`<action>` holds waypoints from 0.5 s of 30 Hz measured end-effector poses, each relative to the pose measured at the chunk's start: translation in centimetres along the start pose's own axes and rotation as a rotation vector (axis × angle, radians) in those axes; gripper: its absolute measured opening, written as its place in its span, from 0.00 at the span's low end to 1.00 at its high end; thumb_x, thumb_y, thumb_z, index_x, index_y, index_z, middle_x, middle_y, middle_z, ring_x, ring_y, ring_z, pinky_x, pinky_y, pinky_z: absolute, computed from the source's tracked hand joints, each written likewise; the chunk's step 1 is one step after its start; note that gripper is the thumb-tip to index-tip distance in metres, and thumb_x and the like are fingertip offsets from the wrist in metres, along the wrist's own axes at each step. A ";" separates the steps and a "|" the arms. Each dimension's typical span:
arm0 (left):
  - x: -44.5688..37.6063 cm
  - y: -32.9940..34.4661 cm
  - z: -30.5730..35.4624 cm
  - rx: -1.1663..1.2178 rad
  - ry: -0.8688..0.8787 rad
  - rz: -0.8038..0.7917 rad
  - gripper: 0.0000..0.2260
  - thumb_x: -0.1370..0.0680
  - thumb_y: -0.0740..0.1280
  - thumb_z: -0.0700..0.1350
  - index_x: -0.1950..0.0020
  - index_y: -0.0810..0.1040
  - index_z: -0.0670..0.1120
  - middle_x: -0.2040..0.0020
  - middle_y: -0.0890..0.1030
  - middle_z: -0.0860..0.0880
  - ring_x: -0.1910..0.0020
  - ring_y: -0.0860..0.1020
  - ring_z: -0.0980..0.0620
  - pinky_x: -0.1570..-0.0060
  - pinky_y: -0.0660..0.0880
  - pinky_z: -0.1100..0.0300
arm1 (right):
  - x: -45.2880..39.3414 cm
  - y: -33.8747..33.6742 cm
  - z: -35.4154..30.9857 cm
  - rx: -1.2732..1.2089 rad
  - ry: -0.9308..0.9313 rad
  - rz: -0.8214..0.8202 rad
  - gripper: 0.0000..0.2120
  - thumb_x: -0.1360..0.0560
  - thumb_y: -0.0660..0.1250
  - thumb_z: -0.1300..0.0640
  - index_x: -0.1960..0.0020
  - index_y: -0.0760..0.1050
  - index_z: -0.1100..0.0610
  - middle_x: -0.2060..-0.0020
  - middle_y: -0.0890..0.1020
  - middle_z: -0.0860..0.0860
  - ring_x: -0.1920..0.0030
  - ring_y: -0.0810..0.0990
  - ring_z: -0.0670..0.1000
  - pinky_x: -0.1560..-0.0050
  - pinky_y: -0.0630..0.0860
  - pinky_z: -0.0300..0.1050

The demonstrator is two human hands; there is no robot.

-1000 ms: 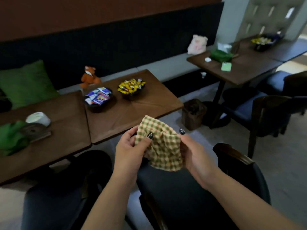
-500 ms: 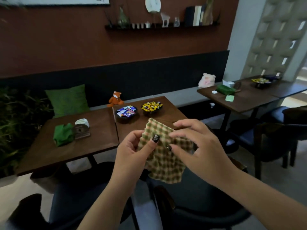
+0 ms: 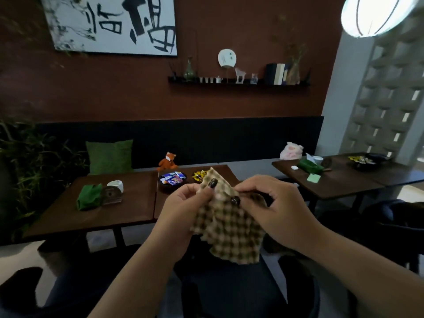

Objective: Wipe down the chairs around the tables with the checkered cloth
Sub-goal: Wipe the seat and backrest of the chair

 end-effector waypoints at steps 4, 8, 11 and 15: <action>-0.7 4.3 -0.7 0.118 0.005 0.002 0.16 0.35 0.73 0.47 0.48 0.83 0.45 0.48 0.84 0.40 0.51 0.84 0.42 0.60 0.80 0.52 | 1.9 -5.2 3.8 -0.234 0.066 -0.106 0.09 0.28 0.68 0.66 0.54 0.79 0.52 0.51 0.81 0.47 0.44 0.79 0.46 0.45 0.74 0.35; -1.2 5.5 0.1 0.019 0.037 0.081 0.10 0.24 0.68 0.44 0.45 0.83 0.44 0.47 0.84 0.43 0.46 0.82 0.43 0.50 0.78 0.48 | 3.7 -8.3 8.8 -0.267 0.217 -0.282 0.05 0.33 0.62 0.63 0.63 0.77 0.57 0.47 0.78 0.50 0.42 0.76 0.44 0.45 0.74 0.36; -1.4 6.6 1.5 -0.149 0.063 0.089 0.08 0.21 0.65 0.42 0.47 0.83 0.46 0.50 0.85 0.46 0.48 0.83 0.45 0.48 0.77 0.48 | 4.9 -8.3 12.6 0.000 0.331 -0.467 0.10 0.29 0.62 0.58 0.66 0.79 0.52 0.59 0.82 0.55 0.57 0.80 0.55 0.51 0.77 0.58; -1.7 10.6 3.9 -0.493 0.189 -0.019 0.05 0.21 0.66 0.45 0.53 0.82 0.50 0.59 0.85 0.54 0.58 0.83 0.55 0.59 0.78 0.61 | 4.3 -7.5 12.7 -0.149 0.364 -0.322 0.10 0.29 0.73 0.49 0.50 0.77 0.48 0.51 0.82 0.46 0.49 0.80 0.43 0.45 0.78 0.47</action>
Point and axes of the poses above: each hand's wrist, its own x-axis away from the middle knuckle, its own y-axis out of the palm, z = x × y, the point moved 10 cm from there along -x, towards the middle knuckle
